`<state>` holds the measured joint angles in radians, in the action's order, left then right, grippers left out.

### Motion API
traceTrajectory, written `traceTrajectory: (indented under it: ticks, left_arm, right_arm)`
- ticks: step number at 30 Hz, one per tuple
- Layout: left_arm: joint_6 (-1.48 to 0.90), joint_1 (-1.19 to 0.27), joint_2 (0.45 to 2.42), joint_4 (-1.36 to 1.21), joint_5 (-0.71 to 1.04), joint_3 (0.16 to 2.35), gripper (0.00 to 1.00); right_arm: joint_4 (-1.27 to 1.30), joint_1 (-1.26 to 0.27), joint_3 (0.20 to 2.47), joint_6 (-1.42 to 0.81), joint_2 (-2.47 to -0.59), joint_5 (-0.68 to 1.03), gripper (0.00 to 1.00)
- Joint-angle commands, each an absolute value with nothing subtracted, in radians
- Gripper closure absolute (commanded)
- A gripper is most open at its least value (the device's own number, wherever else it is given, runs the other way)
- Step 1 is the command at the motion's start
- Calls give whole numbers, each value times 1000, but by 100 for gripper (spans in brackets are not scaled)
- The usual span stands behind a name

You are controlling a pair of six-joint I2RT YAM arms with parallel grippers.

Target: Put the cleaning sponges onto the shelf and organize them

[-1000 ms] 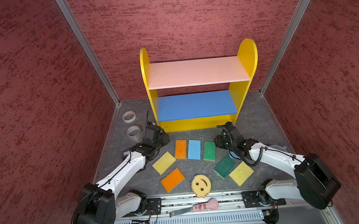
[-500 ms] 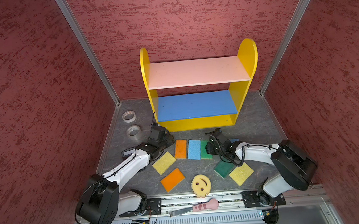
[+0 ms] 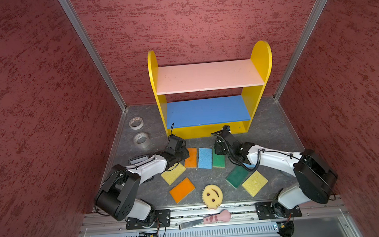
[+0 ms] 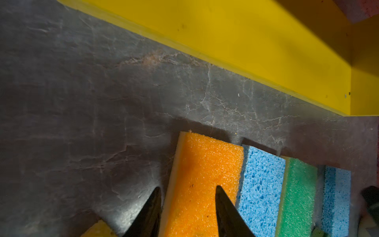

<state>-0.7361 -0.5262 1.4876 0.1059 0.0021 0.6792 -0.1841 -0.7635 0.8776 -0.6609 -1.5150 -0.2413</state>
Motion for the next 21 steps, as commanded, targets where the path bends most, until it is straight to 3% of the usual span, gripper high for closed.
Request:
traceTrajectory:
  ticks: [1,11,18,21]
  left_arm:
    - [-737,-535,1509,67,7,703,57]
    - [-754,-540,1588,44,6,705,61]
    - [-781,-542,1640,35,8,717,93]
    - [-774,-537,1630,78,1,739,99]
  right_arm:
    - [-144,-810,902,-638,-1541,-217,41]
    - [-4,-876,985,-683,-1742,-63,43]
    - [24,-880,993,-689,-1782,-66,43]
    - [15,-881,1005,-687,-1794,-57,43]
